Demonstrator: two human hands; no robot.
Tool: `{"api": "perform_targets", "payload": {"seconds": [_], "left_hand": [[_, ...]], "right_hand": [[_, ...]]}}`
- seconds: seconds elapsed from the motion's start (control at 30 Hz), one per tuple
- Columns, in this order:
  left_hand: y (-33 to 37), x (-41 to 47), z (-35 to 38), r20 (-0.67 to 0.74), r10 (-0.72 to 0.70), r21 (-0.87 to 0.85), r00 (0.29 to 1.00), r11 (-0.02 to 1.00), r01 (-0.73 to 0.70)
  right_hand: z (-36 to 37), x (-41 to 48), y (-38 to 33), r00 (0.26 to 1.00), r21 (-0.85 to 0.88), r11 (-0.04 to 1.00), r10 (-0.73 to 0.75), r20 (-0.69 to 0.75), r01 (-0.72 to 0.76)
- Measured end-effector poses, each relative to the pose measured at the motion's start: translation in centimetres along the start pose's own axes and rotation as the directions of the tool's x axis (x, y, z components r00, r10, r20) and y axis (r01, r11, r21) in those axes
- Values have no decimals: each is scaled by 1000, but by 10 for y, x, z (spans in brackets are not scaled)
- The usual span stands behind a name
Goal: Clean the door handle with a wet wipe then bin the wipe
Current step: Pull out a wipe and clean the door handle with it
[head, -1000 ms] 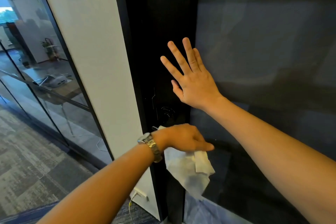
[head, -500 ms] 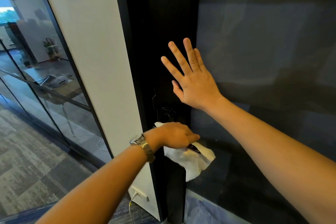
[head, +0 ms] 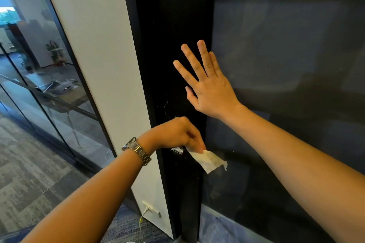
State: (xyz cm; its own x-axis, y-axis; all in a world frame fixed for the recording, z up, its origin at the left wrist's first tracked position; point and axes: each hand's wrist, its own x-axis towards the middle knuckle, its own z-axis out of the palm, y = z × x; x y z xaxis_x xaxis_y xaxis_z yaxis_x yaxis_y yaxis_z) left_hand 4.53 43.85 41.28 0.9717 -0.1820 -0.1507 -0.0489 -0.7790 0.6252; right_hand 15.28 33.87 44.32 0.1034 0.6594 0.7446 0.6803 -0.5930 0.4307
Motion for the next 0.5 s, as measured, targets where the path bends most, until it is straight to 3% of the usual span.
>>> {"api": "perform_targets", "payload": {"seconds": [0.13,0.27,0.4,0.5], "left_hand": [[6,-10,-23,-68,29,142,997,990,-19],[6,-23,-44,-135,5,104,991,995,9],[0,-12,-12,16,13,275,1000,961,-17],[-2,2,12,43,64,325,997,943,-75]], "right_hand": [[1,0,0,1000,-1,1000,-4,0,4],[2,0,0,1000,-1,1000,3,-14,-3],[3,-1,0,1000,3,1000,-2,-17,2],[3,0,0,1000,0,1000,4,-15,-4]]}}
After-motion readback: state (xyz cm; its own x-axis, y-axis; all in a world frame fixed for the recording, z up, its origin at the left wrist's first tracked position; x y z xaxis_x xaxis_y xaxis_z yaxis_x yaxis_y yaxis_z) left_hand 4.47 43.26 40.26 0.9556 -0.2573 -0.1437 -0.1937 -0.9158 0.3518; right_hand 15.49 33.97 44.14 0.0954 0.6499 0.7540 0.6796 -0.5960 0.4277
